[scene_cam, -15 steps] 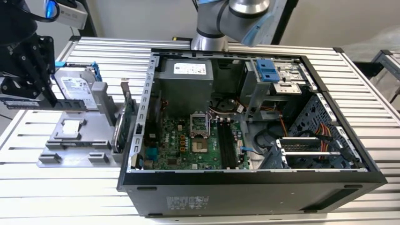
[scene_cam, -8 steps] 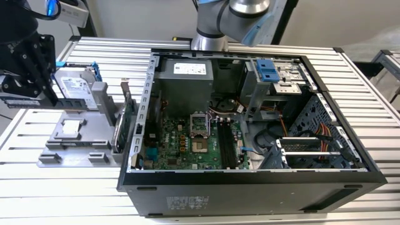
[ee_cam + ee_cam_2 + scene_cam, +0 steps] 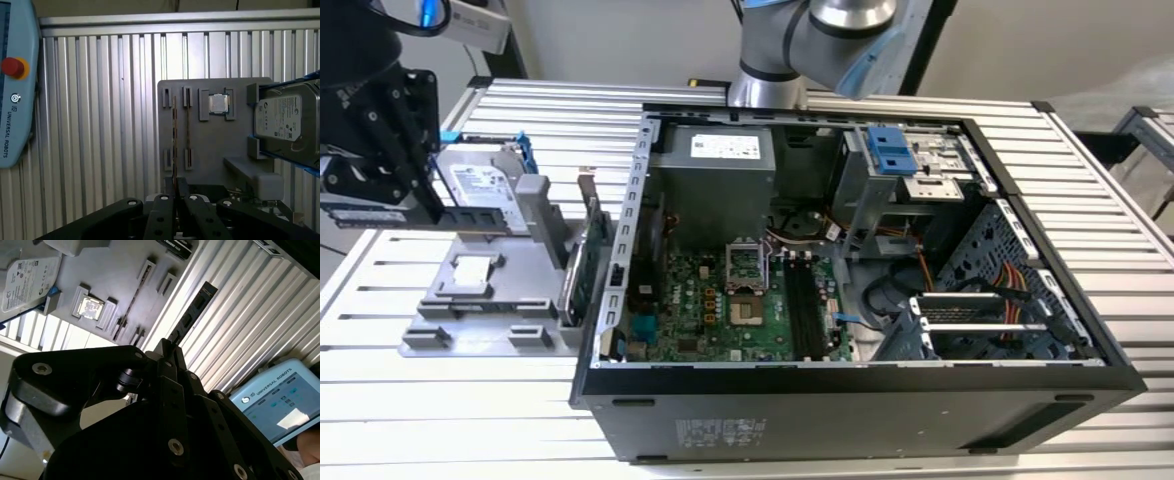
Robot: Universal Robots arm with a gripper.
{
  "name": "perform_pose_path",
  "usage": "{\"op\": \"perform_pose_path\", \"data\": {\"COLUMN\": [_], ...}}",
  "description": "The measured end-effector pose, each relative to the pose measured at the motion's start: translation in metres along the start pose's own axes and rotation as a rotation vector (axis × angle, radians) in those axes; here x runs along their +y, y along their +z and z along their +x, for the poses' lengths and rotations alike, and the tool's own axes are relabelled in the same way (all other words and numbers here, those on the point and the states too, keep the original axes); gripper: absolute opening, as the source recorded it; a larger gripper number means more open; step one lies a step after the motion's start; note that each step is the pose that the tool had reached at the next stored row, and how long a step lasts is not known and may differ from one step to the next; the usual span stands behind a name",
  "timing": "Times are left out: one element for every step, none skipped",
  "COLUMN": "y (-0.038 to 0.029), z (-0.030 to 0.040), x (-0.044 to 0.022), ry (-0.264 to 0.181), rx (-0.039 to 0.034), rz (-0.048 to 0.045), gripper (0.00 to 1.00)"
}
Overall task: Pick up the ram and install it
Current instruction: 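Pick up the ram and move it above insertion slot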
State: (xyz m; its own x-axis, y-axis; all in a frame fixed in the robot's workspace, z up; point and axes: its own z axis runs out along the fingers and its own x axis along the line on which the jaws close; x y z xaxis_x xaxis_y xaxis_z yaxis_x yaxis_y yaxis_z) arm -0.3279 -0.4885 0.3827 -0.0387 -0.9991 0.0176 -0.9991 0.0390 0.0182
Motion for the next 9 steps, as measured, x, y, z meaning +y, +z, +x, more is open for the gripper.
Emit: {"op": "perform_pose_path", "data": {"y": [-0.0001,-0.0002,-0.0002,-0.0002,-0.0003,-0.0003,-0.0003,-0.0004,-0.0003], "z": [-0.0002,-0.0004,-0.0006,-0.0008,-0.0009,-0.0011,-0.0013,-0.0015,-0.0017], "x": [-0.0010,-0.0021,-0.0031,-0.0042,-0.0053,-0.0065,-0.0075,-0.0085,-0.0095], "ry": [0.000,0.000,0.000,0.000,0.000,0.000,0.000,0.000,0.000], "rx": [-0.0001,0.0000,0.0000,0.0000,0.0001,0.0000,0.0000,0.0000,0.0000], "rz": [0.0001,0.0000,0.0000,0.0000,-0.0001,0.0000,0.0000,-0.0001,0.0000], "gripper": [0.00,0.00,0.00,0.00,0.00,0.00,0.00,0.00,0.00]}}
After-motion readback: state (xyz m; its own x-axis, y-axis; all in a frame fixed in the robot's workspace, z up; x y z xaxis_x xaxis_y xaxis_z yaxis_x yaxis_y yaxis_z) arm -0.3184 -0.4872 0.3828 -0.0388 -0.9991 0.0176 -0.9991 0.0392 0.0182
